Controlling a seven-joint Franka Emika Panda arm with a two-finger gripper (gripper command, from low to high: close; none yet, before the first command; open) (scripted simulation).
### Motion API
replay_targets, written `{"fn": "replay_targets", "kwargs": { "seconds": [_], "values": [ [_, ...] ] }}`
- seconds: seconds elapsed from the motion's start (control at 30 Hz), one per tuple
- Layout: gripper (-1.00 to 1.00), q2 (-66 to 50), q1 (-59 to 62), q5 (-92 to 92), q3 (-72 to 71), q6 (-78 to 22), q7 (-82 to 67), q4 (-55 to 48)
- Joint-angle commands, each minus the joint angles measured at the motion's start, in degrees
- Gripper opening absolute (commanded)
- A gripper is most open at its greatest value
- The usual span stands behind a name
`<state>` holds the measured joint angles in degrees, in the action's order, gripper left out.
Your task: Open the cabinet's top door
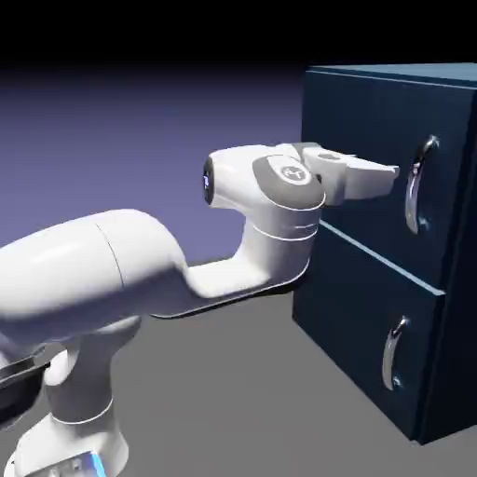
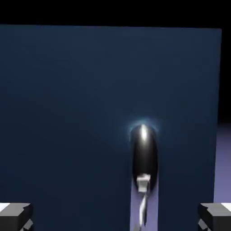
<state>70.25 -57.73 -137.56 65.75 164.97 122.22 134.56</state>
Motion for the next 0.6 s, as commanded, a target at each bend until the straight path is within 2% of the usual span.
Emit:
{"fn": "replay_targets", "kwargs": {
  "seconds": [0.0, 0.13, 0.3, 0.33, 0.57],
  "values": [
    [0.00, 0.68, -1.03, -2.50, 1.19, -0.16, 1.45, -0.48],
    [0.00, 2.26, -3.44, -8.28, 3.96, -0.54, 4.80, -1.59],
    [0.00, 1.43, -12.98, -9.92, 7.31, -2.28, 4.53, -9.06],
    [-1.00, 1.43, -12.98, -9.92, 7.31, -2.28, 4.53, -9.06],
    [-1.00, 2.74, -2.38, -9.46, 0.75, -11.81, 7.94, 3.40]
  ]
}}
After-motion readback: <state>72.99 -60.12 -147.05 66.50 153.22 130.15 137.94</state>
